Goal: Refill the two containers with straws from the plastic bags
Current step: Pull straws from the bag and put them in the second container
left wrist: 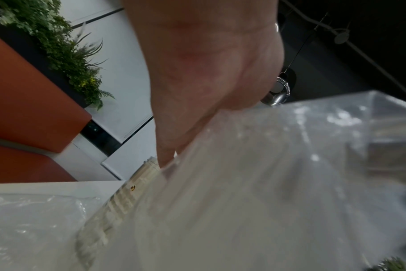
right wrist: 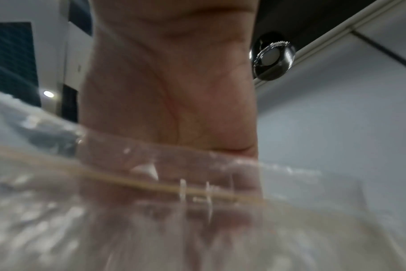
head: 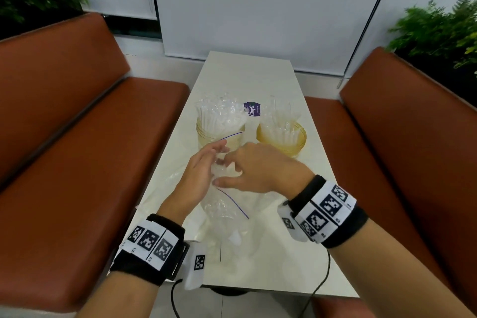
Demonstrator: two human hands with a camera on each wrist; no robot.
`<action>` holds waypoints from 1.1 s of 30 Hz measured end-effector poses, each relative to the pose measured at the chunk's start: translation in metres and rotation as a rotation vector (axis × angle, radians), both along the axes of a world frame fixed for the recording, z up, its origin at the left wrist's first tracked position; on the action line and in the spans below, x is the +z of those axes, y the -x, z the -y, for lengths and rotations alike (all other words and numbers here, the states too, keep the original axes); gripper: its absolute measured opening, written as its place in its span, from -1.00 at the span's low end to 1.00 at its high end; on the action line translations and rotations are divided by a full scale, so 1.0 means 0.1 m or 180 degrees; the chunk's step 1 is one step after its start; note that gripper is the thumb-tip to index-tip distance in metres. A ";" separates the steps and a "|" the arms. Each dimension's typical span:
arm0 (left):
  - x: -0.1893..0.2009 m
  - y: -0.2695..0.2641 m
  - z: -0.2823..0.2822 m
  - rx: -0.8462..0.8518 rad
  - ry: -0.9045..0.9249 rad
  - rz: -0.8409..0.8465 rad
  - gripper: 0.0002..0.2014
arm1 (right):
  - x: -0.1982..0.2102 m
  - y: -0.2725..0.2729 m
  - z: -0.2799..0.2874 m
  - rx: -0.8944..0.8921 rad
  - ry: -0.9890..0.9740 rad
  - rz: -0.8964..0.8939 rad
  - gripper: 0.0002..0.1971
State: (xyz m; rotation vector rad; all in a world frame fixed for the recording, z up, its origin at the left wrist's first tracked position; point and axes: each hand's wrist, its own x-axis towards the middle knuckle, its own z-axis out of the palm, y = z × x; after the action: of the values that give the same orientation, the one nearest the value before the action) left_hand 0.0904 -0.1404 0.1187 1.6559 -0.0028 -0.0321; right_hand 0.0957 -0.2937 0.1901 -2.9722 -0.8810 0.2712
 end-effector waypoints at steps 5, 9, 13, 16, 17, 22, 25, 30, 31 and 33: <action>0.01 0.05 -0.04 -0.0088 0.0093 -0.0032 -0.57 | -0.30 0.04 -0.14 0.0026 -0.0067 -0.0330 -0.46; -0.01 0.07 -0.06 -0.0054 0.0361 -0.0124 -0.57 | -0.41 0.03 -0.19 -0.0029 -0.0310 -0.0298 -0.54; -0.01 0.08 -0.08 -0.0044 0.0635 -0.0223 -0.57 | -0.44 0.01 -0.16 0.0091 -0.0502 -0.0086 -0.67; -0.04 0.09 -0.12 -0.0002 0.0542 -0.0170 -0.58 | -0.40 -0.01 -0.13 -0.0062 -0.0922 0.0165 -0.68; -0.04 0.09 -0.13 -0.0008 0.0508 -0.0161 -0.61 | -0.36 -0.02 -0.13 -0.0156 -0.1046 0.0269 -0.69; -0.07 0.14 -0.18 -0.0593 0.0158 -0.0087 -0.38 | 0.04 -0.13 -0.06 -0.0342 -0.1560 0.0492 -0.74; -0.05 0.17 -0.10 -0.0774 -0.0396 0.0066 -0.17 | 0.24 -0.13 -0.11 -0.0173 -0.1826 0.0441 -0.83; -0.08 0.10 0.12 0.0008 -0.0136 0.0371 -0.57 | 0.31 -0.15 -0.27 -0.0277 -0.2431 0.0880 -0.74; -0.07 0.08 0.15 0.0077 -0.0074 0.0390 -0.69 | 0.29 -0.14 -0.30 -0.0356 -0.2577 0.0951 -0.66; -0.05 0.07 0.15 0.0061 -0.0127 0.0444 -0.76 | 0.25 -0.09 -0.32 -0.0518 -0.2860 0.0927 -0.49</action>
State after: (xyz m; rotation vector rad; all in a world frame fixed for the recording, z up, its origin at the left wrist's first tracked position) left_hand 0.0836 -0.1557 0.1135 1.6950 -0.0929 0.0987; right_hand 0.1045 -0.2619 0.2150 -2.2217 -0.5487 -0.4566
